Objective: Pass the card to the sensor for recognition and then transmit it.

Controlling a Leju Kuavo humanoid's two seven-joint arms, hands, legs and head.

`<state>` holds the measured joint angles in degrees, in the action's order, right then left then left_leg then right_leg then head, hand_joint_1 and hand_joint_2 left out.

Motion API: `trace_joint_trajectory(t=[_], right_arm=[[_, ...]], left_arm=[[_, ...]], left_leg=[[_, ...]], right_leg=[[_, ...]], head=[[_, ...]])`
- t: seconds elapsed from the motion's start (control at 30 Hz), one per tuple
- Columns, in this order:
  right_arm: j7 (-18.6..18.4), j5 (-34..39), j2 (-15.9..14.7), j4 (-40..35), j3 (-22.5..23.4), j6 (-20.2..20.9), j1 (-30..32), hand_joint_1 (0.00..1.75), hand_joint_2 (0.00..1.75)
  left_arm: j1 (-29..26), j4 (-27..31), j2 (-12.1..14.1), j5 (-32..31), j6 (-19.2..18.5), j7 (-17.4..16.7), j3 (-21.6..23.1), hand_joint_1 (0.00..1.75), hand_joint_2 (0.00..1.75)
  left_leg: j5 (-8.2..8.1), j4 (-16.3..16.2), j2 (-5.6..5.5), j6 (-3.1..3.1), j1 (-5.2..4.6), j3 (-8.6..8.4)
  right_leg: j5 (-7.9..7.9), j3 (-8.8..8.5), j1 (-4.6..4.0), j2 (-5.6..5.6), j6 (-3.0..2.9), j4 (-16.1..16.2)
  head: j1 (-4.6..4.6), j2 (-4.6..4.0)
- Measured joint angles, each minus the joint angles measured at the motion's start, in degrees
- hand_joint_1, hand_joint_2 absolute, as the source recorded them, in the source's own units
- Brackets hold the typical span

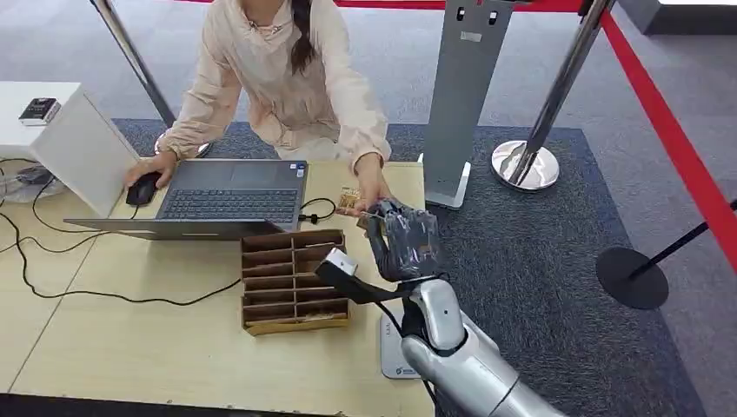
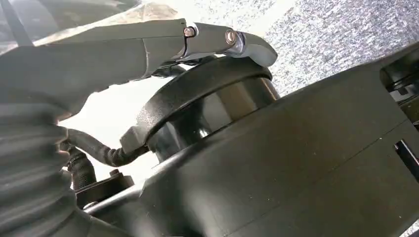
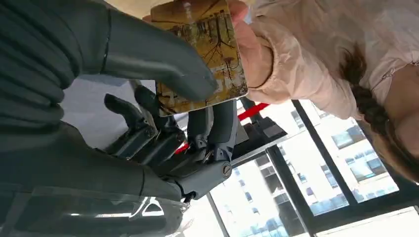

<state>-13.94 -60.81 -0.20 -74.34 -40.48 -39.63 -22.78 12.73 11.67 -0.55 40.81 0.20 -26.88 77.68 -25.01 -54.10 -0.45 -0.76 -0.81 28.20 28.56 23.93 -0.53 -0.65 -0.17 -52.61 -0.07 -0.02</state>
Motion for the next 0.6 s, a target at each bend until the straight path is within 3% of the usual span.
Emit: trace_joint_trajectory(t=[0.4, 0.6], right_arm=[[-0.2, 0.6, 0.2, 0.8, 0.2, 0.0, -0.5, 1.55, 1.75], [-1.2, 3.2, -1.1, -2.4, 1.9, 0.5, -0.6, 1.47, 1.75]], left_arm=[[0.0, 0.0, 0.0, 0.0, -0.1, 0.0, 0.2, 0.0, 1.75], [0.0, -0.1, 0.0, 0.0, -0.1, 0.1, 0.2, 0.0, 1.75]], left_leg=[[0.0, 0.0, -0.01, 0.0, 0.0, 0.03], [0.0, -0.1, 0.0, 0.0, 0.01, 0.04]], right_leg=[[0.0, 0.03, 0.0, 0.0, 0.0, 0.0], [0.0, 0.03, 0.01, 0.0, 0.0, 0.0]], head=[[0.0, 0.0], [0.0, 0.0]])
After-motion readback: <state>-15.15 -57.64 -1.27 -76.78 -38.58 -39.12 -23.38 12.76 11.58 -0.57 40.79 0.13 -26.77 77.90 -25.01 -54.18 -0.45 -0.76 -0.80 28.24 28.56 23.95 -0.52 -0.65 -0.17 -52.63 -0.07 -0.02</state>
